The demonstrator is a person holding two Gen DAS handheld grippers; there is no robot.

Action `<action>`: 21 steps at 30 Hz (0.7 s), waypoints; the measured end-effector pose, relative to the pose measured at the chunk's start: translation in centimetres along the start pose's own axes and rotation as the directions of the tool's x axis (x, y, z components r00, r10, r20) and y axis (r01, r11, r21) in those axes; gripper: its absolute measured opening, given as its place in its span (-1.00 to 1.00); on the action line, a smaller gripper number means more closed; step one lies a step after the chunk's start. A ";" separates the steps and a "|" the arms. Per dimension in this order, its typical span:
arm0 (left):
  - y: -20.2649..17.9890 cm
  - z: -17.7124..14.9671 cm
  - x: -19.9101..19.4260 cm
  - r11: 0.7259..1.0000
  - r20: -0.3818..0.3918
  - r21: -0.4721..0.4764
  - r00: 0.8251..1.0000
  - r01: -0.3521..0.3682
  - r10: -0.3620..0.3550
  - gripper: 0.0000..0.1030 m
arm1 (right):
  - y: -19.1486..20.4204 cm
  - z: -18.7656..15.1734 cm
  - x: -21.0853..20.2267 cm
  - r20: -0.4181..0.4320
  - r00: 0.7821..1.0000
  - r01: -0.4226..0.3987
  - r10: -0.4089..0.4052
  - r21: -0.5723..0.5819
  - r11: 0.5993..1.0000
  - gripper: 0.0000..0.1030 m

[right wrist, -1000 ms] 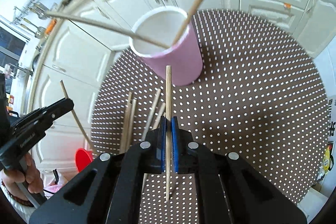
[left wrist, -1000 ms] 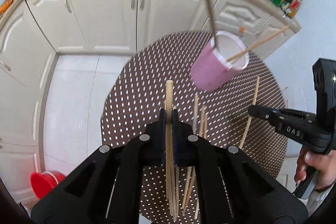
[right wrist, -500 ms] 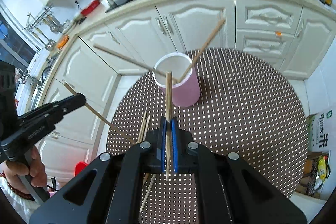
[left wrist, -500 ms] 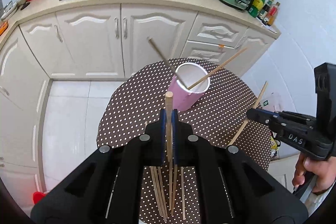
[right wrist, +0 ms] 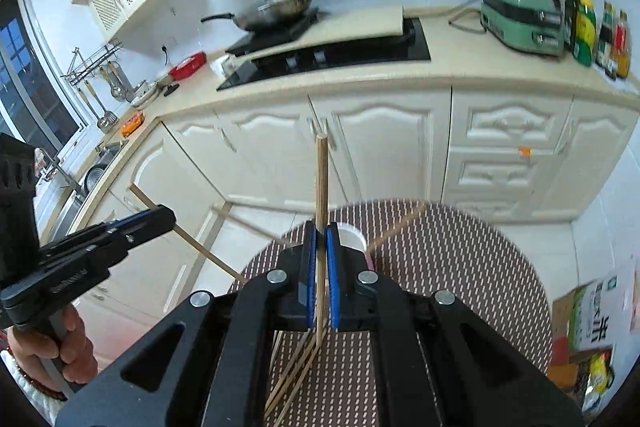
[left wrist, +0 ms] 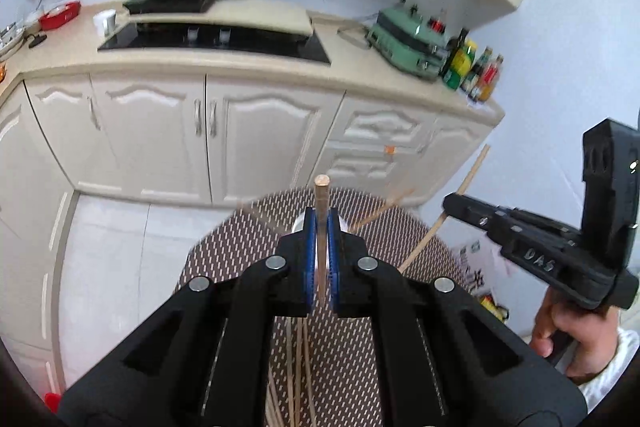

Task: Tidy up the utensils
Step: 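Lift the left gripper's chopstick above the cup while the right gripper carries its chopstick there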

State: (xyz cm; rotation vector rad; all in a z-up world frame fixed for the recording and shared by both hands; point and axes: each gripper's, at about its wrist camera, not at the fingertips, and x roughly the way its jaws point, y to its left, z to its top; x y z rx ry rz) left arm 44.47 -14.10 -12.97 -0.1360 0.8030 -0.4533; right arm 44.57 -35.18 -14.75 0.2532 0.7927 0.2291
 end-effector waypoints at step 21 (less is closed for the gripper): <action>0.2 1.8 4.2 0.998 0.034 -0.032 0.998 -0.049 0.050 -0.88 | -0.3 2.4 3.7 0.087 0.996 0.031 -0.025 -0.068 0.997 -0.92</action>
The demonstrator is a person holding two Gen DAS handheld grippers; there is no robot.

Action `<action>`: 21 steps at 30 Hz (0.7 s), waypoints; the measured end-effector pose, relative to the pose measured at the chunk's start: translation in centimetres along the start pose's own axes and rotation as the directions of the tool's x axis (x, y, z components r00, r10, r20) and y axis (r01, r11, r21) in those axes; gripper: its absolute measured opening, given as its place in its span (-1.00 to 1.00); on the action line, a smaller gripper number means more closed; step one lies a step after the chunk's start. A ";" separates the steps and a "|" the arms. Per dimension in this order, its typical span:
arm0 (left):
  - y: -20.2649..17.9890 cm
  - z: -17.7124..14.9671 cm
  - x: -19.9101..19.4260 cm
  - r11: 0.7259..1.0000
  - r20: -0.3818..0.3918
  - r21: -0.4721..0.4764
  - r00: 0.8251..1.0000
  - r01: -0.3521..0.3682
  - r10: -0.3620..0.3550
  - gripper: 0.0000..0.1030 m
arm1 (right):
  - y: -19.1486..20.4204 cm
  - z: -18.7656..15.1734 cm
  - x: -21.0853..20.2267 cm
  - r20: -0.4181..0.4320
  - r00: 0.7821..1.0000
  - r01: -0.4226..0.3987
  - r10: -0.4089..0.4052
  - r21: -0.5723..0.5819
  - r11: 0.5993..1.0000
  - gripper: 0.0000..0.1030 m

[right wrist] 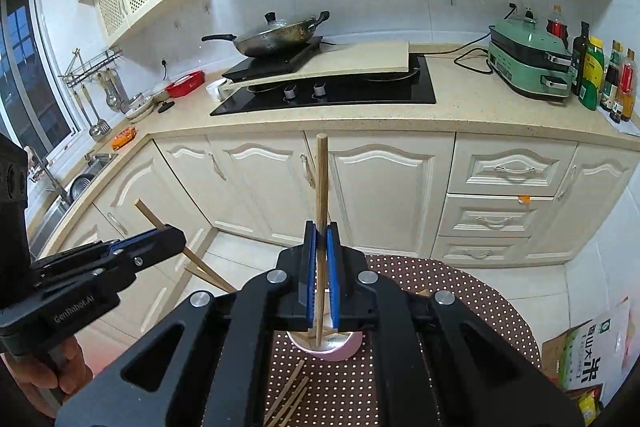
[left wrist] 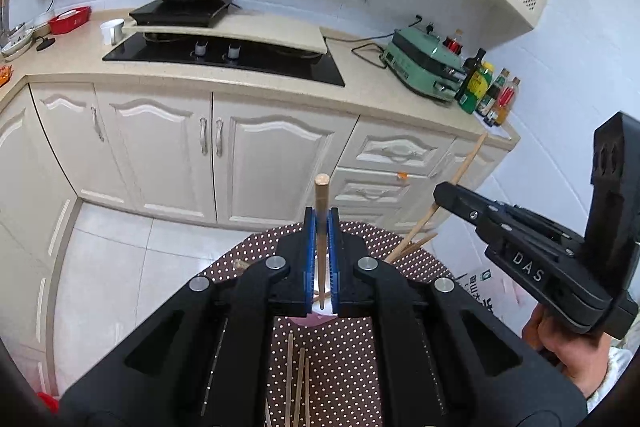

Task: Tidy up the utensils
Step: 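Lift the left gripper's chopstick above the cup while the right gripper carries its chopstick there, then open the left gripper over the cup while the right gripper opens, dropping both chopsticks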

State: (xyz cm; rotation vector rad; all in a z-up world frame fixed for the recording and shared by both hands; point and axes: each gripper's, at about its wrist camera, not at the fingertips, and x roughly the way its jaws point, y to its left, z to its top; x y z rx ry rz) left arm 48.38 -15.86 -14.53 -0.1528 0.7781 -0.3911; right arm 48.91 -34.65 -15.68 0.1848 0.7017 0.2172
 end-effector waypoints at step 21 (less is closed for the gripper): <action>-0.3 -4.2 3.0 1.000 -0.172 0.025 0.985 -0.004 0.009 -0.88 | 0.1 -5.3 1.5 -0.161 0.987 0.004 -0.002 0.015 1.000 -0.92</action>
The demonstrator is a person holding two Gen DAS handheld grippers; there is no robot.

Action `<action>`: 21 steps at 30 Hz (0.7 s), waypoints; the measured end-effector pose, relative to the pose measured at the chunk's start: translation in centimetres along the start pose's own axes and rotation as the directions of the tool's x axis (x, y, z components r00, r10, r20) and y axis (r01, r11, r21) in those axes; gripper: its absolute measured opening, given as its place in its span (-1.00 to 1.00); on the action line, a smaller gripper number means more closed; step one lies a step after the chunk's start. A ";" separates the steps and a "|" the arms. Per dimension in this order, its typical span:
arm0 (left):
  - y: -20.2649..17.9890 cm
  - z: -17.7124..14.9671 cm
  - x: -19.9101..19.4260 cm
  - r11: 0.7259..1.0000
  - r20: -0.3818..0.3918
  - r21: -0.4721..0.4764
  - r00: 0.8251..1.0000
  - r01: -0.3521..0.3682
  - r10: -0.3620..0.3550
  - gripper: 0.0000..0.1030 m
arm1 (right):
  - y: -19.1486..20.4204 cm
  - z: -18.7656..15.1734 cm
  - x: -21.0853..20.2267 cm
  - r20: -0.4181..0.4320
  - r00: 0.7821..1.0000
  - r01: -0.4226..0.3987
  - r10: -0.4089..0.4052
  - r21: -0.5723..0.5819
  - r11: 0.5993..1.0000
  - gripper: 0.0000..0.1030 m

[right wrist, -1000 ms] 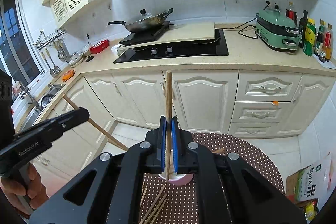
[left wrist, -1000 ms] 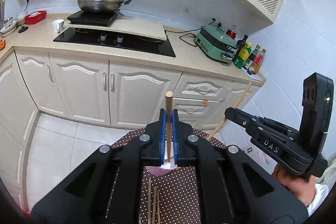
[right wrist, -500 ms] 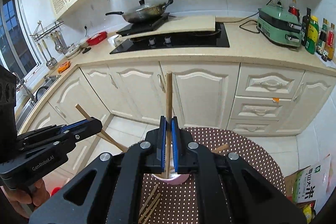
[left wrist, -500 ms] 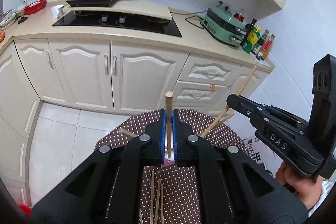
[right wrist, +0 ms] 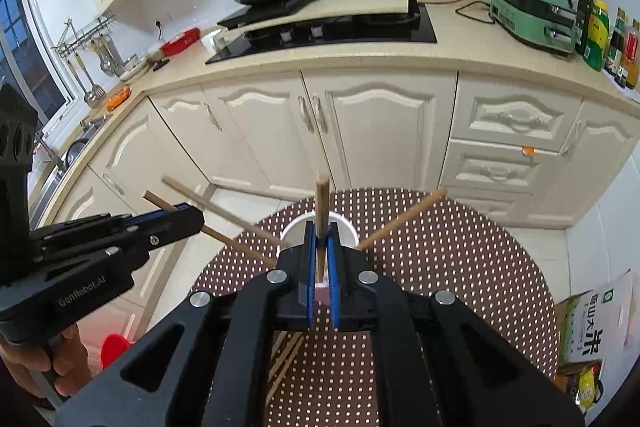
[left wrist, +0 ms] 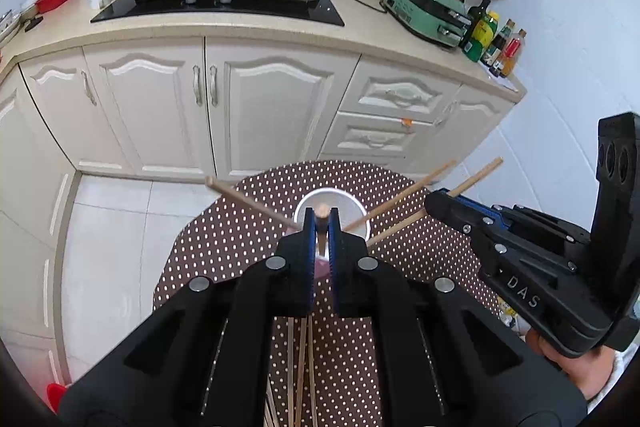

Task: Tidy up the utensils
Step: 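Open the left gripper over the cup while the right gripper opens, dropping both chopsticks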

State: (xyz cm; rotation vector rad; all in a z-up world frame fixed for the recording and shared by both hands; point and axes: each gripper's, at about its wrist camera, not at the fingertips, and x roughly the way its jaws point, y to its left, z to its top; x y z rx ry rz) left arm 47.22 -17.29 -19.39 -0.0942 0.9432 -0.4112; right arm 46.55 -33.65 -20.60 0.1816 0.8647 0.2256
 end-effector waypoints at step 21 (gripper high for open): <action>-0.1 -2.6 -0.9 1.000 -0.065 -0.009 0.998 -0.020 0.020 -0.07 | -1.0 -2.9 -1.2 -0.045 0.999 -0.005 0.011 0.128 0.992 -0.75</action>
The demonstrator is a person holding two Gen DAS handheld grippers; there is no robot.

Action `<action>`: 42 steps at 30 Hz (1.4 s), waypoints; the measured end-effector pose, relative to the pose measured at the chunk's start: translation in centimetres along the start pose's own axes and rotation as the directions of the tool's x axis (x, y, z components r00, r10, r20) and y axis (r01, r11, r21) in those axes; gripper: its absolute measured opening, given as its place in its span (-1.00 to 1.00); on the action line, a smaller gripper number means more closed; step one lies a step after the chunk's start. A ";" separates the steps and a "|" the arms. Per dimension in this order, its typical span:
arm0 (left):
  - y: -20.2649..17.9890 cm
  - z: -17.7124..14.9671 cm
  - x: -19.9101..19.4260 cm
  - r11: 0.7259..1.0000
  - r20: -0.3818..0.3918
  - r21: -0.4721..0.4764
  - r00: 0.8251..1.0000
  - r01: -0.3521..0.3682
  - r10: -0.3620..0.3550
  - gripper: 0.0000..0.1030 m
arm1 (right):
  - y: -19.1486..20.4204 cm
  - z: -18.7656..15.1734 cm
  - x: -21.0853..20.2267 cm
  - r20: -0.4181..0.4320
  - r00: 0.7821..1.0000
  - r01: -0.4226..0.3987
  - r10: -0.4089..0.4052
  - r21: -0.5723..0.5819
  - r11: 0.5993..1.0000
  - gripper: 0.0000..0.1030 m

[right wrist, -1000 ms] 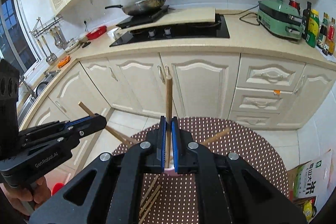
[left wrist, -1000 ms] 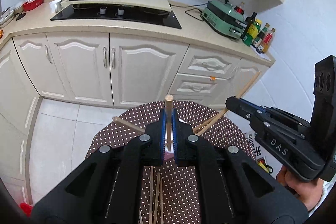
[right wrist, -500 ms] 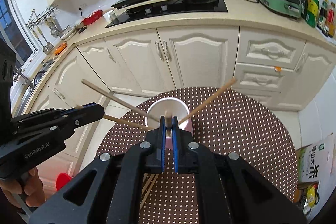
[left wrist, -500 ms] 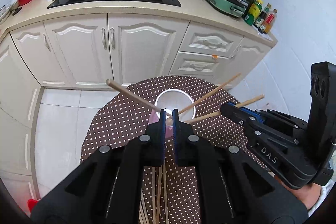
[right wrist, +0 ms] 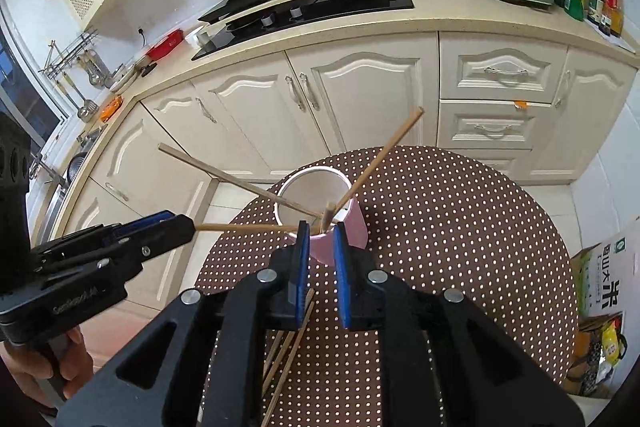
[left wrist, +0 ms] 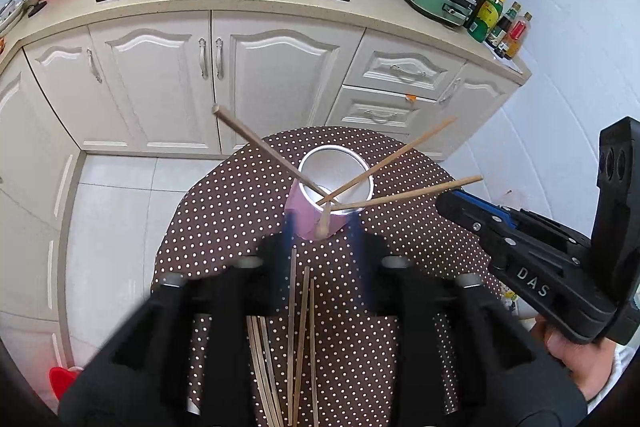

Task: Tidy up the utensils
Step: 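Open the left gripper over the cup while the right gripper opens, dropping both chopsticks, then move the left gripper back and grasp a chopstick while the right gripper grasps another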

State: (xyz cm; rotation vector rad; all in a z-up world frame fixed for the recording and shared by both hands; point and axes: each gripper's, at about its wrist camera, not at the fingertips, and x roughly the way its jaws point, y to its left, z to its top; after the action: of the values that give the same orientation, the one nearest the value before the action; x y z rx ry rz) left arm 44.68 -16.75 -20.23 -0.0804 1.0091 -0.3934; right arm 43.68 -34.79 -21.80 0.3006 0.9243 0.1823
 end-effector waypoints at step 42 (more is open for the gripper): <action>8.4 -12.9 11.8 0.983 -0.390 -0.081 0.913 -0.164 0.120 -0.04 | 0.6 -9.5 9.0 -0.347 0.934 -0.058 0.082 0.078 0.995 -0.60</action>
State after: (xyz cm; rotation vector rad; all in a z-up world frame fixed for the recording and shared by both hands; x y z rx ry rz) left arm 41.85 -11.70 -38.74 -0.0299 1.4170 -0.2204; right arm 41.34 -29.98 -33.76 0.3706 1.2759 0.2767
